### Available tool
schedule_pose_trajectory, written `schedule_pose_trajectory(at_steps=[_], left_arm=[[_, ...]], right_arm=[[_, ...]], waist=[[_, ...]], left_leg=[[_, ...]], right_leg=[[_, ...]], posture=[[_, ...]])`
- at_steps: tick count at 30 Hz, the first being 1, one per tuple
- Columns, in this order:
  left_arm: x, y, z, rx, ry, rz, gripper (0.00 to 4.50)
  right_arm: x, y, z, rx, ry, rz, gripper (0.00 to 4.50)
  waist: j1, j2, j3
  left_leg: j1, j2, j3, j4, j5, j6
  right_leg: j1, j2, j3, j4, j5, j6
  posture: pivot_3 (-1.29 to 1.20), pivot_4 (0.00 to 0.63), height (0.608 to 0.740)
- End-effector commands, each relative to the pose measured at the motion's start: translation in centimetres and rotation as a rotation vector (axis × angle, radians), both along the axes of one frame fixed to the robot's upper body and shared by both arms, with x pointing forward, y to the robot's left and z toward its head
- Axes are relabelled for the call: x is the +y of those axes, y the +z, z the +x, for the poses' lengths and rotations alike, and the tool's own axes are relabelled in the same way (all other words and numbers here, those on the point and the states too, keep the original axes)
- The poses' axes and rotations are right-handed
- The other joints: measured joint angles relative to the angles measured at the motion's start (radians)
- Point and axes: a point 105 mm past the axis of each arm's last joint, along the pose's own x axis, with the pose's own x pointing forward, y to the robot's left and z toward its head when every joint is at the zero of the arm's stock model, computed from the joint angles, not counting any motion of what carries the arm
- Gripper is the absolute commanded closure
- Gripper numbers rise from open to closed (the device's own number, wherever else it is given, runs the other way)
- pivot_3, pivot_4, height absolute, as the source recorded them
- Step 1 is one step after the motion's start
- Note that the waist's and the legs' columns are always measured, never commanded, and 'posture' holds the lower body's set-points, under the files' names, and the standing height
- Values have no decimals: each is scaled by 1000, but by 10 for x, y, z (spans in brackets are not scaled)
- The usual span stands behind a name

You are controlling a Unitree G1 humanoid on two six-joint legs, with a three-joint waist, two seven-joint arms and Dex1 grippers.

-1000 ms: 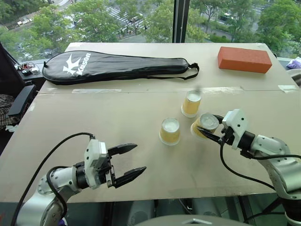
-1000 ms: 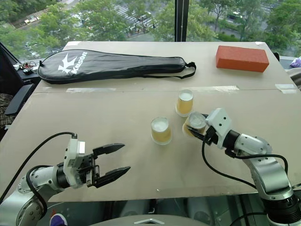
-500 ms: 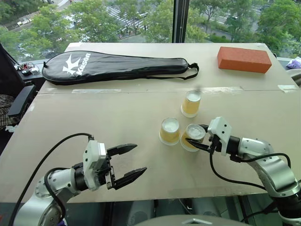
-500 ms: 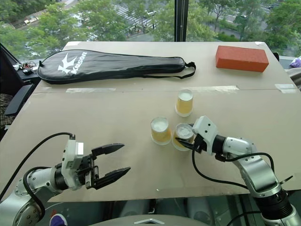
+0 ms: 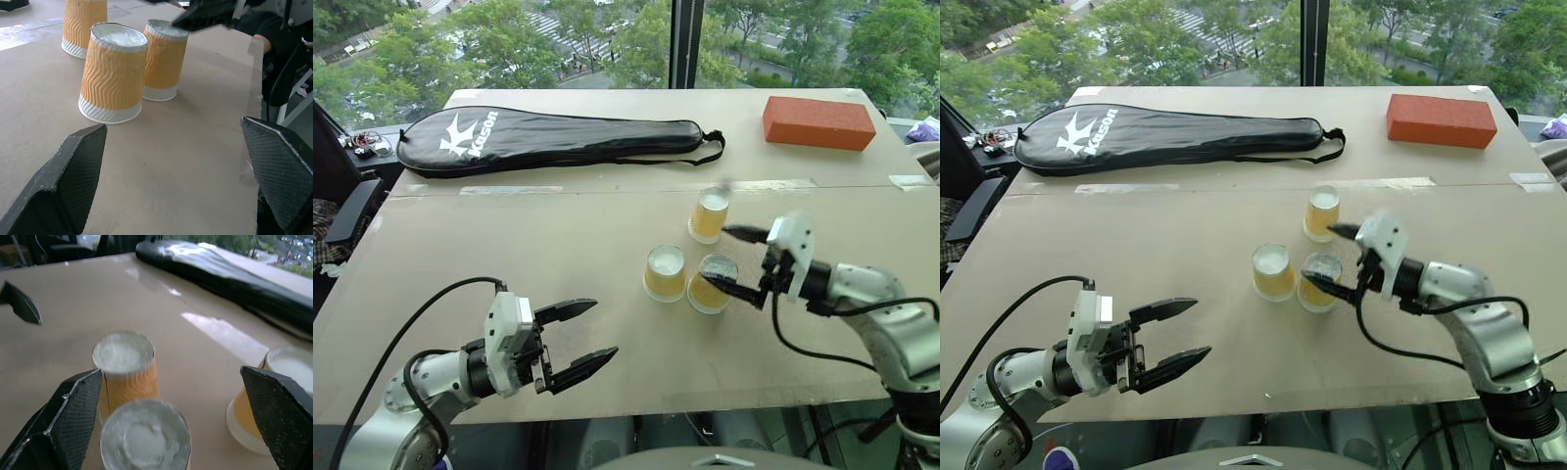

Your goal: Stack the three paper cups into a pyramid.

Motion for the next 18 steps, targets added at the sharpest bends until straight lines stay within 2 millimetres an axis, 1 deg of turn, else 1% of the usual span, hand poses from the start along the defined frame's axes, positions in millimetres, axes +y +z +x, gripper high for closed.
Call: schedule_pose_trajectory(at_steps=[1, 2, 4, 5, 9, 12, 18], left_arm=[[-5, 13, -2, -54, -23, -15, 0], [-5, 14, -1, -56, -20, -22, 0], [-4, 15, -1, -58, -17, -27, 0], [-4, 15, -1, -59, -15, -27, 0], [-2, 15, -1, -60, -3, -26, 0], [-2, 16, -1, -63, 10, -25, 0], [-4, 15, -2, -64, 19, -26, 0]], right_arm=[[-2, 19, 7, -36, -14, 38, 50], [-7, 15, 26, -54, -100, 2, 50], [-14, 6, 51, -76, -207, -72, 50], [-15, 1, 59, -77, -228, -100, 50], [-14, -13, 81, -74, -268, -134, 50], [-10, -20, 97, -37, -295, -120, 50], [4, -26, 116, 16, -289, -85, 50]], waist=[[-1, 0, 0], [-2, 0, 0], [-6, 0, 0], [-8, 0, 0], [-8, 0, 0], [-10, 0, 0], [-11, 1, 0]], left_leg=[[0, 0, 0, 0, 0, 0], [0, 0, 0, 0, 0, 0], [0, 0, 0, 0, 0, 0], [0, 0, 1, 0, 0, 0], [0, -1, 1, -1, 0, 0], [-4, -1, 1, -1, 0, 0], [-4, 0, 1, -1, 0, 0]], right_leg=[[0, 0, 0, 0, 0, 0], [0, 0, 0, 0, 0, 0], [0, 0, 0, 0, 0, -1], [0, 0, 0, 0, 0, -1], [-1, 0, 0, 0, 2, -4], [-5, 1, 1, 0, 3, -4], [-5, 1, 1, 0, 3, -4]], posture=[[0, 150, 740], [0, 150, 740], [0, 150, 740], [0, 150, 740], [0, 150, 740], [0, 150, 740], [0, 150, 740]])
